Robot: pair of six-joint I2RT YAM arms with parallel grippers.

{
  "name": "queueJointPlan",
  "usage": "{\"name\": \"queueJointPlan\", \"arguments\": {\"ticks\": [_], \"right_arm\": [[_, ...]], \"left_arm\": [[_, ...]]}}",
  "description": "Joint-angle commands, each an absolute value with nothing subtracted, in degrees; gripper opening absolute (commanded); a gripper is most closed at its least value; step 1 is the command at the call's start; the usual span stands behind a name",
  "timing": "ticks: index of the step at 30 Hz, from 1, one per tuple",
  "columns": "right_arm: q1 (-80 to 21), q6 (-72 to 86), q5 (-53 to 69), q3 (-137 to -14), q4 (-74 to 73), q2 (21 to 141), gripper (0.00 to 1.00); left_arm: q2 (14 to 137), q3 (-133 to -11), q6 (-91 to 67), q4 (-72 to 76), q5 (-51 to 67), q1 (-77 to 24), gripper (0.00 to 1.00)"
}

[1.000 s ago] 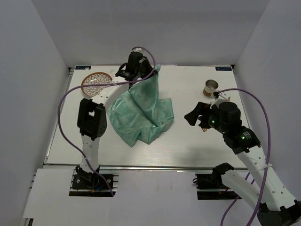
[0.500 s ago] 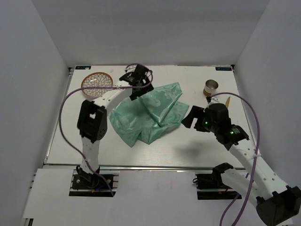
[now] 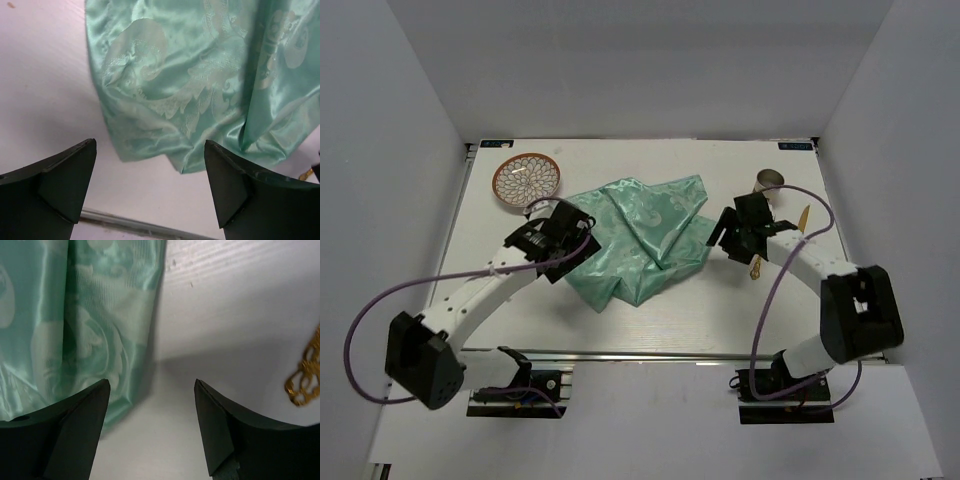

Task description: Set the dinner table for one person

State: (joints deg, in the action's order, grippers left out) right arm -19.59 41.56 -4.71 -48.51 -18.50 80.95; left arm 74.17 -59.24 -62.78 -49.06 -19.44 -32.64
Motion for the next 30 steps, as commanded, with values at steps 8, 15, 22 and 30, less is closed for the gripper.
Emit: {"name": "queueJointPlan", "arguments": {"ticks": [8, 15, 22, 30], "right_arm": [[-16.44, 40.43, -5.62, -64.06, -13.53, 98.32, 0.72], [-15.3, 40.16, -7.74, -67.76, -18.01, 105.02, 0.7], [-14.59, 40.34, -5.36, -67.23, -17.05, 109.85, 0.55], [-14.41, 40.17, -4.66, -66.97, -16.87, 111.8, 0.21]], "left_arm": [[55.47, -56.16, -63.45, -65.01, -24.69, -32.7, 0.98], [47.82, -56.77, -64.07, -70.66, -24.87, -32.17, 0.98], [48.78, -58.01, -63.9, -71.72, -23.91, -32.17, 0.98], [47.55, -58.45, -63.9, -72.51, -23.64, -32.7, 0.98]]}}
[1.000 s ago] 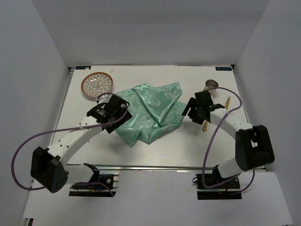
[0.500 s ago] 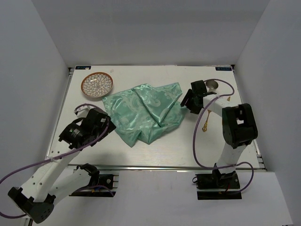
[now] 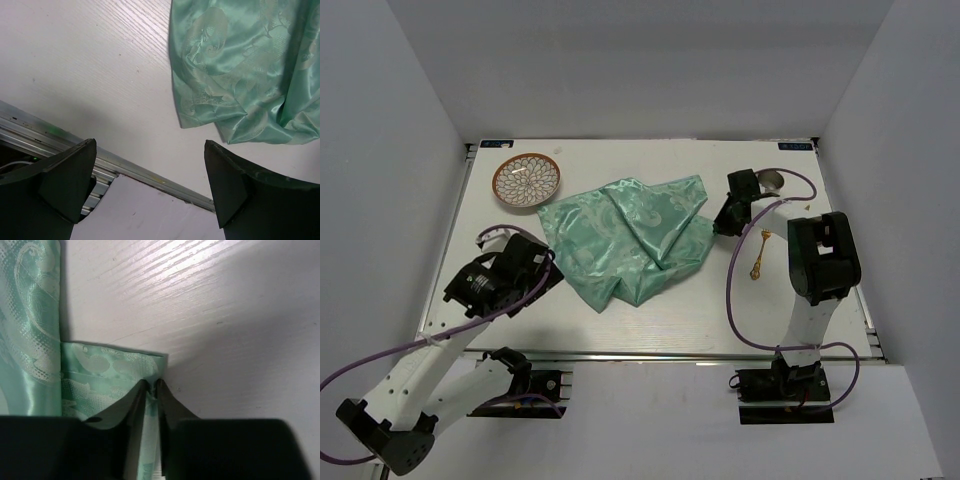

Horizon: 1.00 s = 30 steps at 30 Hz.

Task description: Set the dinner table for one person

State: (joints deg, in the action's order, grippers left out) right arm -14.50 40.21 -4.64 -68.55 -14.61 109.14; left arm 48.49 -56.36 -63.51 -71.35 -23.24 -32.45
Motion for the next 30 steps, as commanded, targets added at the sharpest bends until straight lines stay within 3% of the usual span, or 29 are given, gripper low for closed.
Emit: {"name": "queueJointPlan", "arguments": {"ticks": [1, 3, 9, 13, 19, 25, 30], "right_arm": [[-14.24, 39.99, -4.4, -66.97, -16.79, 111.62, 0.16], [-14.33, 40.08, -3.96, -66.89, -16.79, 110.84, 0.0], [-14.5, 41.13, -3.25, -63.82, -15.65, 102.95, 0.0], [-14.5, 42.36, -3.25, -60.21, -13.89, 96.6, 0.0], [-14.59, 42.36, -5.27, -56.25, -13.36, 90.53, 0.0], [-14.59, 43.42, -7.3, -50.9, -12.13, 85.61, 0.0], [-14.5, 43.77, -4.14, -45.54, -9.15, 81.83, 0.0]], "left_arm": [[47.55, -58.53, -63.9, -72.42, -23.56, -32.7, 0.98], [47.81, -58.45, -63.28, -70.94, -23.03, -32.7, 0.98], [51.58, -53.53, -56.95, -55.67, -5.56, -32.7, 0.98], [53.18, -47.12, -70.08, -49.15, 1.65, -33.22, 0.98], [52.64, -42.98, -86.65, -44.74, -1.41, -33.22, 0.98], [66.34, -41.49, -93.42, -35.78, 6.58, -34.79, 0.98], [74.26, -43.86, -98.42, -37.18, 4.75, -37.18, 0.98]]}}
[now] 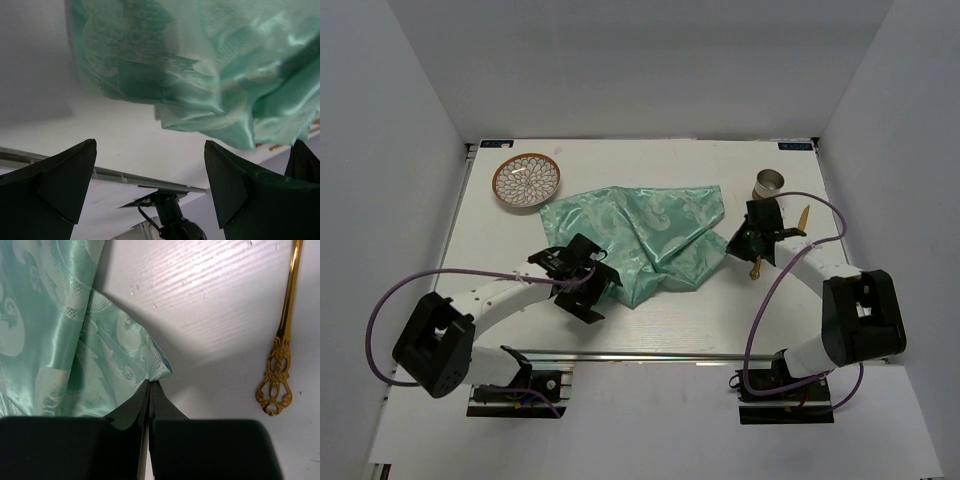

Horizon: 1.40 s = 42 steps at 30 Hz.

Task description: Set the dinner table for one person

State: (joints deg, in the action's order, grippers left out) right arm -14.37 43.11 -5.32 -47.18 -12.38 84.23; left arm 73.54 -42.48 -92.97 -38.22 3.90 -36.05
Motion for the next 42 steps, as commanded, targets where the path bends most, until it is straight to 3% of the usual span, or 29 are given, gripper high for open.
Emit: {"name": "queueJointPlan", "arguments": {"ticks": [1, 11, 18, 26, 30, 42], "right_arm": [[-14.68, 43.6, -4.13, -45.27, -9.23, 81.57, 0.0], [-14.59, 42.89, -2.02, -41.05, -7.04, 76.65, 0.0], [-14.68, 43.24, -0.62, -38.85, -6.77, 74.36, 0.0], [-14.59, 42.8, 1.49, -36.92, -7.29, 71.11, 0.0], [-14.5, 41.93, 1.58, -36.39, -7.99, 69.26, 0.0], [-14.68, 40.69, 2.99, -34.63, -7.38, 68.73, 0.0]], "left_arm": [[74.44, -43.94, -99.22, -37.0, 4.14, -37.87, 0.98], [70.76, -44.48, -110.37, -47.28, -9.66, -40.16, 0.9], [70.22, -38.67, -119.35, -40.35, -9.4, -42.18, 0.89], [74.18, -43.24, -126.9, -40.52, -14.32, -45.44, 0.89], [75.06, -42.98, -130.07, -40.87, -16.95, -46.05, 0.83], [73.04, -37.98, -134.12, -36.75, -21.7, -46.58, 0.8]]}}
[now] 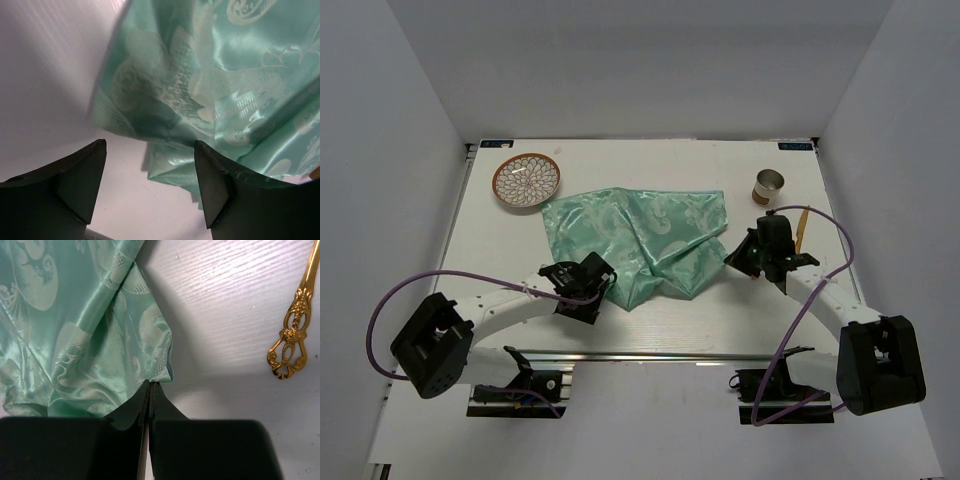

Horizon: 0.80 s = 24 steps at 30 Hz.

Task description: Set the dinner table for one person

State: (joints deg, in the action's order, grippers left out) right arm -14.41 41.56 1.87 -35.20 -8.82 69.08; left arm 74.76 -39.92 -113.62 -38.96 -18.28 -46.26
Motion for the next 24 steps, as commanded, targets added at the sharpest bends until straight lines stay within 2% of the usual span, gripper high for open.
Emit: {"name": "queueJointPlan", "arguments": {"ticks": [1, 11, 16, 20, 21, 24], "right_arm": [[-14.5, 40.69, 3.16, -34.54, -7.38, 68.64, 0.0], [-14.5, 39.99, 3.69, -34.19, -7.3, 67.94, 0.0], [-14.5, 39.82, 3.6, -33.4, -7.21, 67.5, 0.0], [-14.5, 39.11, 3.08, -33.57, -7.73, 67.41, 0.0], [-14.5, 39.11, 2.99, -33.75, -7.73, 67.41, 0.0], [-14.5, 39.2, 3.08, -33.92, -7.47, 67.85, 0.0]], "left_arm": [[72.86, -37.19, -134.38, -36.04, -22.23, -46.58, 0.8], [75.41, -35.94, -134.3, -29.0, -23.47, -46.58, 0.77], [77.87, -36.65, -134.3, -29.53, -23.47, -46.58, 0.68], [77.35, -36.04, -134.12, -30.84, -23.9, -46.58, 0.55], [77.0, -36.47, -134.12, -31.46, -24.52, -46.58, 0.46], [75.41, -38.48, -133.95, -36.2, -26.18, -46.58, 0.33]]}}
